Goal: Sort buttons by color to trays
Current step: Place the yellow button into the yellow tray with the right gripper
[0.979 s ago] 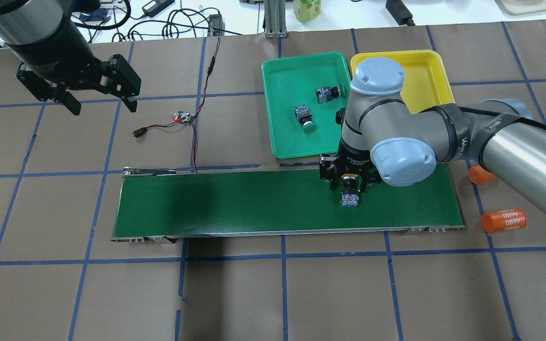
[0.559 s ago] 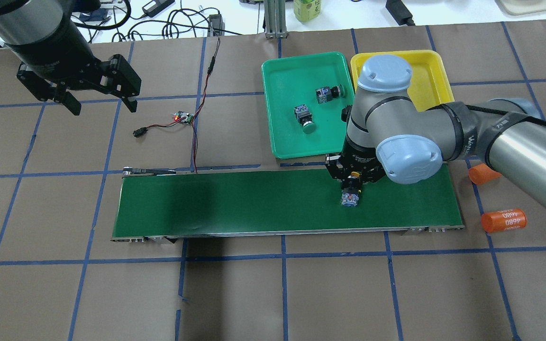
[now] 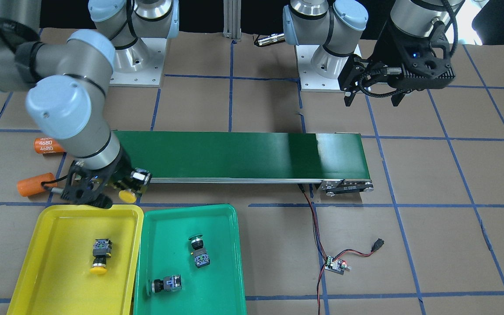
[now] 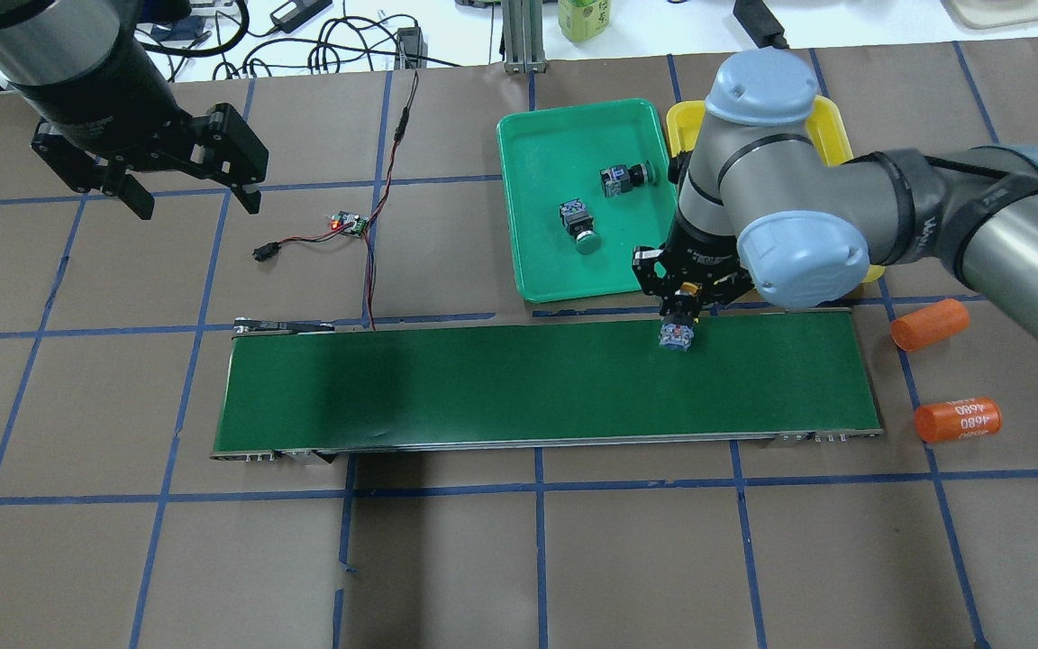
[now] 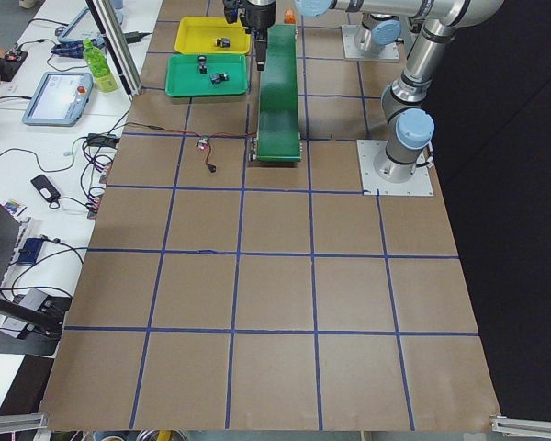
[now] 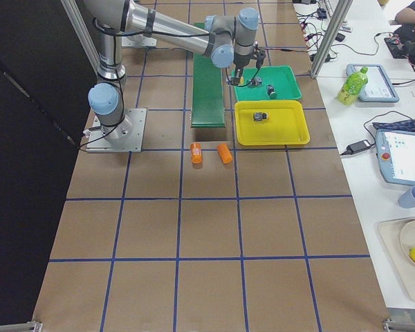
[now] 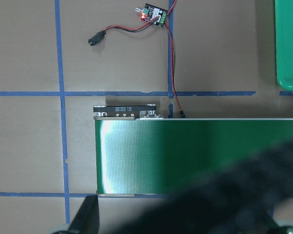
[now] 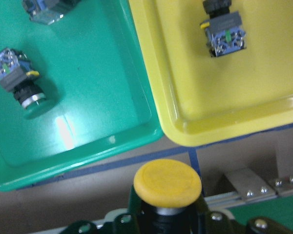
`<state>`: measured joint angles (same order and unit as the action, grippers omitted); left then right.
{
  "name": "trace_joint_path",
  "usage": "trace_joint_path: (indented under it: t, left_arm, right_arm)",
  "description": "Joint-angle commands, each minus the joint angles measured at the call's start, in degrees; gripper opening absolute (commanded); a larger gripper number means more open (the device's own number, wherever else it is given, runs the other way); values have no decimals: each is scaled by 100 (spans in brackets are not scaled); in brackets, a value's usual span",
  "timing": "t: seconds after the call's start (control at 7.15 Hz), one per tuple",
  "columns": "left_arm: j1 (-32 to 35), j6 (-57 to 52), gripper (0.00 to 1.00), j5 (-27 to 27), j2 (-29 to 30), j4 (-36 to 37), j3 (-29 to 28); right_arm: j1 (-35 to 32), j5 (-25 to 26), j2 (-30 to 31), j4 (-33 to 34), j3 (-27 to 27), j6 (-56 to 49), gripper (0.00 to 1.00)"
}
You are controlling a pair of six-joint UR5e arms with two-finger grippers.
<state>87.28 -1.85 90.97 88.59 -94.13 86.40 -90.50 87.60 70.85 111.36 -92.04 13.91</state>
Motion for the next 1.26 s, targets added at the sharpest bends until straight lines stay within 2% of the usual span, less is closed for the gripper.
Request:
trace_joint_path:
  t: [0.0,0.14,0.42,0.56,0.7,0.84,0.98,1.12]
  left_arm:
    - [0,-9,100,0,0,0,0]
    - [0,0,100,0,0,0,0]
    - [0,0,100,0,0,0,0]
    - [0,-9,100,0,0,9,0]
    - [0,-9,100,9,0,0,0]
    - [0,0,100,0,0,9,0]
    - [0,0,100,0,0,9,0]
    - [0,0,100,0,0,9,0]
  right_arm:
    - [94,397,-1270,0,1341,-274,0]
    - [94,407,-1597,270,1451,-258,6]
    - [103,408,-1680,457,1425,-275,30]
    - [103,434,-1688,466,1425,-301,54]
    - [112,451,-1689,448,1408,-606,95]
    - [190,434,-1645,439,1408,-800,100]
    - [226,425,-1575,387,1408,-802,100]
    - [226,373,-1165,-153,1408,-820,100]
